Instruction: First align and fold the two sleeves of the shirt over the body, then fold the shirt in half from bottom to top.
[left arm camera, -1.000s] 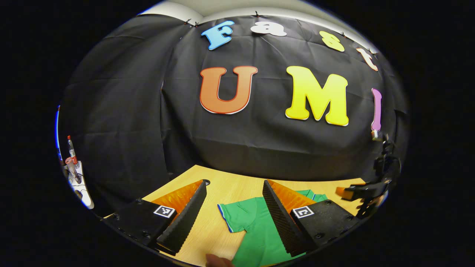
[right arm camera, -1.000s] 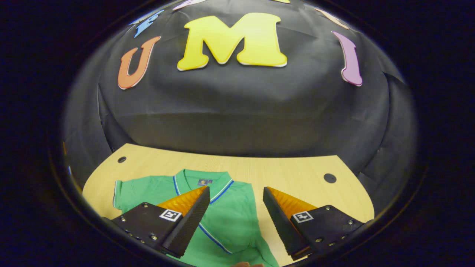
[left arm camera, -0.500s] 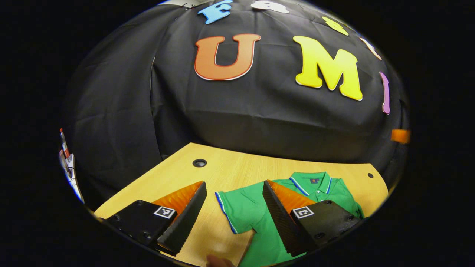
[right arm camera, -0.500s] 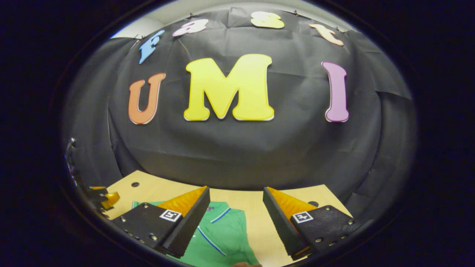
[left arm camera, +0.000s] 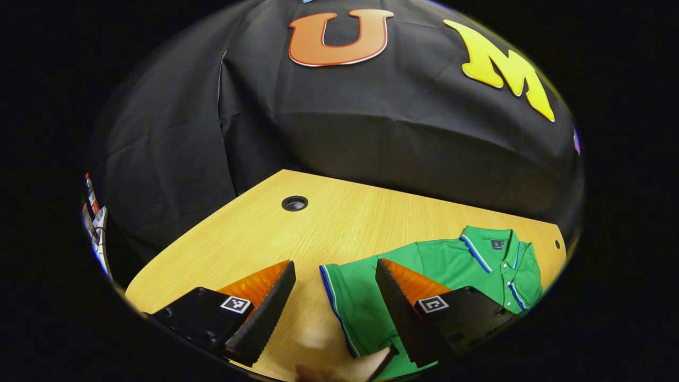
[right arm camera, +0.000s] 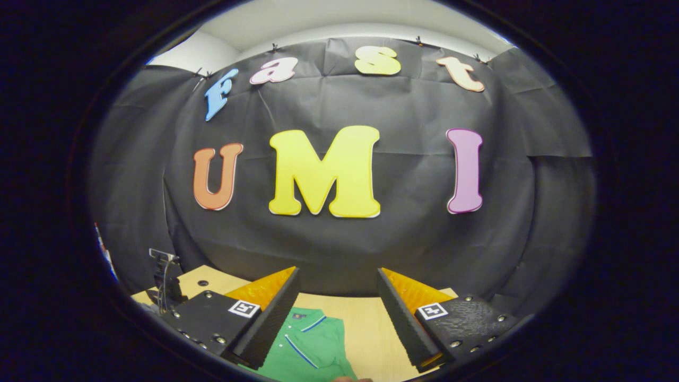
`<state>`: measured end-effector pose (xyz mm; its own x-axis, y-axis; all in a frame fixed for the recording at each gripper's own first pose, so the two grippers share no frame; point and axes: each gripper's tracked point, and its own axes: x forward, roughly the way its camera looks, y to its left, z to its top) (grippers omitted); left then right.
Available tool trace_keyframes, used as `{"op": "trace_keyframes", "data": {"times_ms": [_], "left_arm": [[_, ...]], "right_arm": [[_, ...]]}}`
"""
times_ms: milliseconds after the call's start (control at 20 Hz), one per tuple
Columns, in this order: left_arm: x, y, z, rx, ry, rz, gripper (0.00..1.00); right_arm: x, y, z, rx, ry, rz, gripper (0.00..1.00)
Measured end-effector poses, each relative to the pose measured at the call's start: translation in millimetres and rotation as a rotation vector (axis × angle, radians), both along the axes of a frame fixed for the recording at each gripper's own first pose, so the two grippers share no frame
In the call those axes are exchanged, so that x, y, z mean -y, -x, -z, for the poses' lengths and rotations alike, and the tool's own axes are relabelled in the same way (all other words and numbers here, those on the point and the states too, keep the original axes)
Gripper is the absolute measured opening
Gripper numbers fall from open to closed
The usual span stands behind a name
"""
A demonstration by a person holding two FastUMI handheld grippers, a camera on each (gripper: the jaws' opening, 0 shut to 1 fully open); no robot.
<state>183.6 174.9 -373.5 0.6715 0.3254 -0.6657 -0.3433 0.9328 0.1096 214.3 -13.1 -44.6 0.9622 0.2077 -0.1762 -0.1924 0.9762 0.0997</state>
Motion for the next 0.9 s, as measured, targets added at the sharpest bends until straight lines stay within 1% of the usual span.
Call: {"op": "trace_keyframes", "data": {"times_ms": [250,300,350,450,500,550,600,650,750,850,900], "left_arm": [[-8,-7,24,-0.078,0.022,-0.019,0.98],[-8,-3,30,-0.103,0.033,-0.031,0.98],[-8,-4,34,-0.104,0.043,-0.042,0.98],[-8,-4,42,-0.129,0.044,-0.048,0.98],[-9,-5,43,-0.132,0.028,-0.04,0.98],[-9,-9,43,-0.127,0.024,-0.027,1.0],[-9,-11,44,-0.136,0.022,-0.018,0.96],[-11,-15,41,-0.137,0.017,-0.005,0.96],[-4,-16,42,-0.167,0.045,0.041,0.95],[3,-18,39,-0.19,0.062,0.075,0.51],[4,-22,42,-0.185,0.075,0.067,0.28]], "right_arm": [[18,-3,-9,0.015,-0.028,0.024,0.92],[20,-3,-10,0.017,-0.031,0.028,0.9],[21,-3,-7,0.009,-0.028,0.029,0.93],[23,-3,-1,-0.01,-0.026,0.03,0.92],[24,-5,2,-0.016,-0.032,0.034,0.92],[28,-5,2,-0.021,-0.037,0.04,0.92],[30,-6,3,-0.024,-0.044,0.046,0.92],[32,-7,4,-0.029,-0.051,0.05,0.92],[35,-7,5,-0.038,-0.06,0.055,0.92],[37,-8,6,-0.043,-0.061,0.059,0.92],[39,-7,7,-0.047,-0.063,0.06,0.92]]}}
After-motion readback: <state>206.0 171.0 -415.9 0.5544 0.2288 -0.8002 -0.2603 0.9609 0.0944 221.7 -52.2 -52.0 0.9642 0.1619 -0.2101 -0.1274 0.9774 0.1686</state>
